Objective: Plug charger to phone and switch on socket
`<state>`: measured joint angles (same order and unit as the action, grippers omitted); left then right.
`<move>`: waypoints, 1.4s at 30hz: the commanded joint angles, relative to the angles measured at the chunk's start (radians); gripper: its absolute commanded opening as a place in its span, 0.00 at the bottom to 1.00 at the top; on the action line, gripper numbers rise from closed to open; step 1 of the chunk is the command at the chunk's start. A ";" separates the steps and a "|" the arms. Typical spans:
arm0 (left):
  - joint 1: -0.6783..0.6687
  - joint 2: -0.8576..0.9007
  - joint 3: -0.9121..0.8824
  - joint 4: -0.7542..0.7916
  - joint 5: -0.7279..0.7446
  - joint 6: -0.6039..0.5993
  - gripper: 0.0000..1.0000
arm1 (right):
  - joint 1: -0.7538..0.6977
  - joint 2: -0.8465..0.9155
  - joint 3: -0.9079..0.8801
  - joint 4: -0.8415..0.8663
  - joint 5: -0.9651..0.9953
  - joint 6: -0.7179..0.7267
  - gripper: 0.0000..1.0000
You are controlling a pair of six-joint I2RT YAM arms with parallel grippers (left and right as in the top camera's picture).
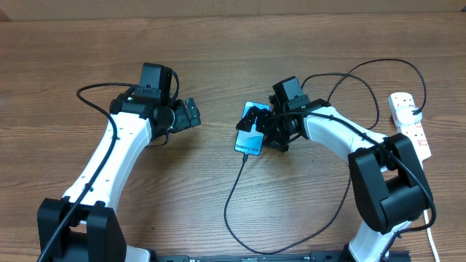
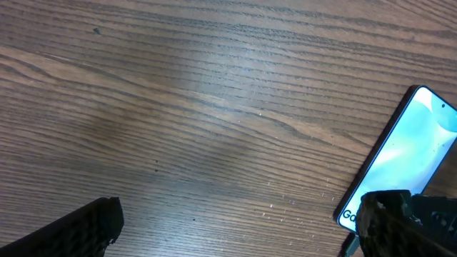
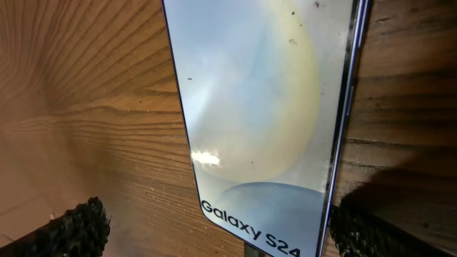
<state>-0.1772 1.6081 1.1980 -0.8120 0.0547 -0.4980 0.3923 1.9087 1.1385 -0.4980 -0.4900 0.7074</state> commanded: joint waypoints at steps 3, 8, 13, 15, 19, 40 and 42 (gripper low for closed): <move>-0.006 -0.018 0.003 0.000 -0.014 0.004 1.00 | -0.003 0.033 -0.026 -0.005 0.018 0.003 1.00; -0.006 -0.018 0.003 0.000 -0.014 0.004 1.00 | -0.003 0.033 -0.026 0.038 0.036 -0.007 1.00; -0.006 -0.018 0.003 0.000 -0.014 0.005 1.00 | -0.003 0.033 -0.026 0.185 -0.039 -0.004 1.00; -0.006 -0.018 0.003 0.000 -0.014 0.005 1.00 | -0.003 0.033 -0.026 0.146 -0.052 -0.004 1.00; -0.006 -0.018 0.003 0.001 -0.014 0.005 1.00 | -0.012 0.028 -0.026 0.145 -0.062 -0.059 0.80; -0.006 -0.018 0.003 0.000 -0.014 0.005 1.00 | -0.492 -0.196 0.506 -0.749 0.632 -0.187 1.00; -0.006 -0.018 0.003 0.000 -0.014 0.004 1.00 | -0.576 -0.192 0.504 -0.760 0.632 -0.190 1.00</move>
<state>-0.1772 1.6081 1.1980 -0.8124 0.0547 -0.4980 -0.0940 1.7039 1.6444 -1.2430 0.0433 0.5240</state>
